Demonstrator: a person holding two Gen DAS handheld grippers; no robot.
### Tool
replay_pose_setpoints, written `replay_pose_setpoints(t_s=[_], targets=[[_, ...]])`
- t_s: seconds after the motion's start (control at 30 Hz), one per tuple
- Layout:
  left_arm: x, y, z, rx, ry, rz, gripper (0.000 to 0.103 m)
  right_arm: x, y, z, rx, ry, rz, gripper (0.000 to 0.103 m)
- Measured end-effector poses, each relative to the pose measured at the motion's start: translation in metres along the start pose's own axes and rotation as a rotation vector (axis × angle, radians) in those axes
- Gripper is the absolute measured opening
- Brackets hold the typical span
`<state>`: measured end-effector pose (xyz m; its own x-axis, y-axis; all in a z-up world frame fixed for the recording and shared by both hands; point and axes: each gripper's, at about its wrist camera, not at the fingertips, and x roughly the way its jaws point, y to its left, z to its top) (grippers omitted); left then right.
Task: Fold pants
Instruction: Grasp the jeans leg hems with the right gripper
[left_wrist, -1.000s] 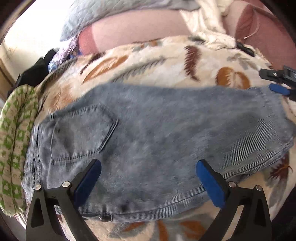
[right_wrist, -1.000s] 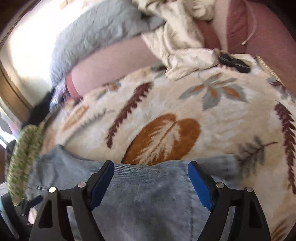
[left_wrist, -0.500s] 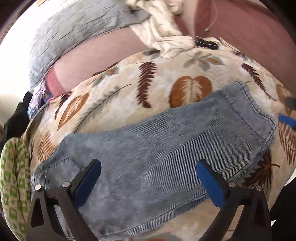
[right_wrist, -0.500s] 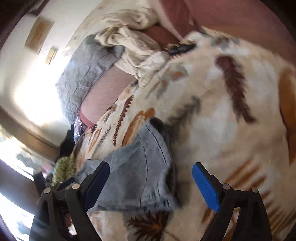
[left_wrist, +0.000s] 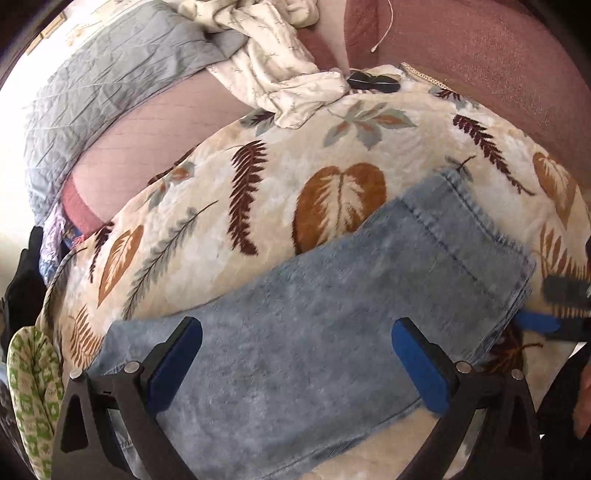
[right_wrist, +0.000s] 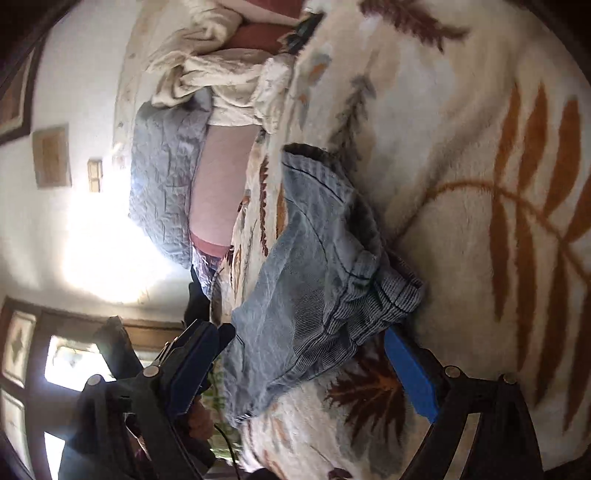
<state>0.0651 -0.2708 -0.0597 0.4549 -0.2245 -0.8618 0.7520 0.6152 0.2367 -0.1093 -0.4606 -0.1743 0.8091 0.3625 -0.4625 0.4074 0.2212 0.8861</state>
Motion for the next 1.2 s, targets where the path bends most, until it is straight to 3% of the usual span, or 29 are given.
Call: replay_pose_setpoints(t_s=[0.13,0.27,0.4,0.57,0.73,1.2], targets=[[0.009,-0.004,0.024,0.006,0.014,0.002,0.103,0.0,0.0,0.0,0.001,-0.024,-0.001,0.093],[0.021,-0.01,0.043,0.015,0.033,0.001,0.103,-0.009,-0.01,0.008,0.069,-0.043,0.053,0.093],[0.036,-0.017,0.059,0.007,0.053,-0.014,0.103,-0.005,-0.009,0.008,0.048,-0.028,0.03,0.092],[0.047,-0.03,0.076,0.02,0.05,-0.028,0.103,-0.006,-0.012,0.008,0.058,-0.057,-0.002,0.08],[0.06,-0.044,0.091,0.003,0.069,-0.11,0.103,-0.006,-0.016,0.007,0.056,-0.088,-0.049,0.065],[0.086,-0.087,0.121,0.026,0.05,-0.284,0.103,-0.005,-0.01,0.0,0.021,-0.143,-0.102,0.065]])
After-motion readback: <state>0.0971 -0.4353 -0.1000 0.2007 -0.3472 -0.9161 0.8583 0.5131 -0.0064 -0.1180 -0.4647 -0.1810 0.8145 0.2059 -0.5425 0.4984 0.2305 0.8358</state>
